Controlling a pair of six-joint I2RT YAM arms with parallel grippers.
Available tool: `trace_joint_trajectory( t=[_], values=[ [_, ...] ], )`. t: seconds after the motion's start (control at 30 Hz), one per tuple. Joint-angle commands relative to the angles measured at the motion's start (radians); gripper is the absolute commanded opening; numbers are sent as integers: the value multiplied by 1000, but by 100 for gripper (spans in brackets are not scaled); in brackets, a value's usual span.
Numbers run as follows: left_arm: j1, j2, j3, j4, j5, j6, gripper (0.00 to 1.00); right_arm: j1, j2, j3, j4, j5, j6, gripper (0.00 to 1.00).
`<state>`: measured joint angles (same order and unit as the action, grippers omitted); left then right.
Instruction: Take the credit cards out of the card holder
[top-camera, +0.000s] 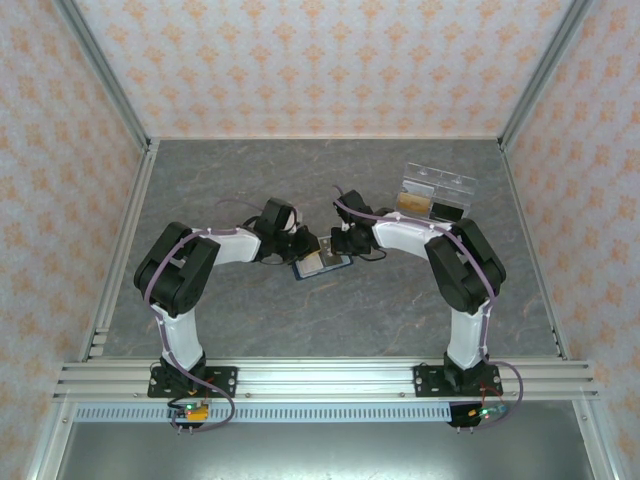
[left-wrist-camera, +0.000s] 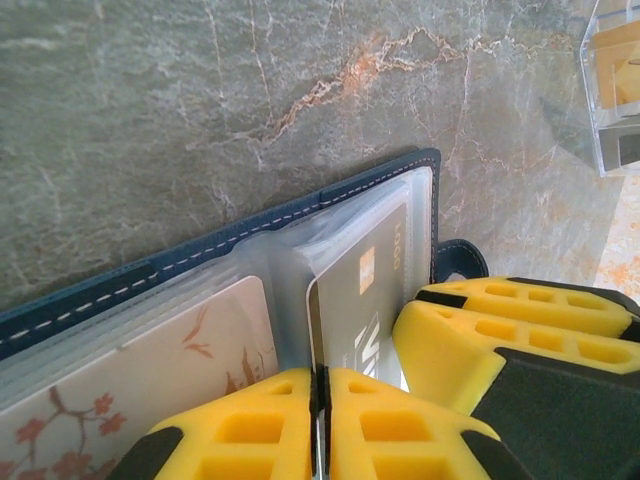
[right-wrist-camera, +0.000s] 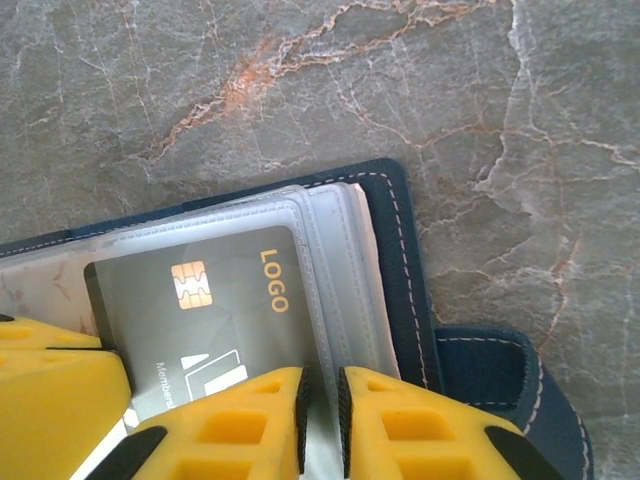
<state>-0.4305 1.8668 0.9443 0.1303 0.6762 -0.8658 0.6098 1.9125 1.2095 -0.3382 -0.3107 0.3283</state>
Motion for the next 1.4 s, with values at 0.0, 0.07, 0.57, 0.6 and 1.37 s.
trace_joint_trajectory(
  t=[0.0,0.07,0.57,0.6,1.37],
  values=[
    [5,-49,-18,49,35,4,9,2,56,5,-65,25,6,18],
    [10,-58,-29,49,34,5,8,4,61,7,-69,28,8,18],
    [42,-96,-78,-5,17,45,2,-6,72,15,-81,41,24,17],
    [44,-100,-79,-15,13,54,1,-7,69,13,-77,38,24,17],
    [119,-332,-88,-302,-24,275,0,-79,-128,-49,143,-408,120,60]
  ],
)
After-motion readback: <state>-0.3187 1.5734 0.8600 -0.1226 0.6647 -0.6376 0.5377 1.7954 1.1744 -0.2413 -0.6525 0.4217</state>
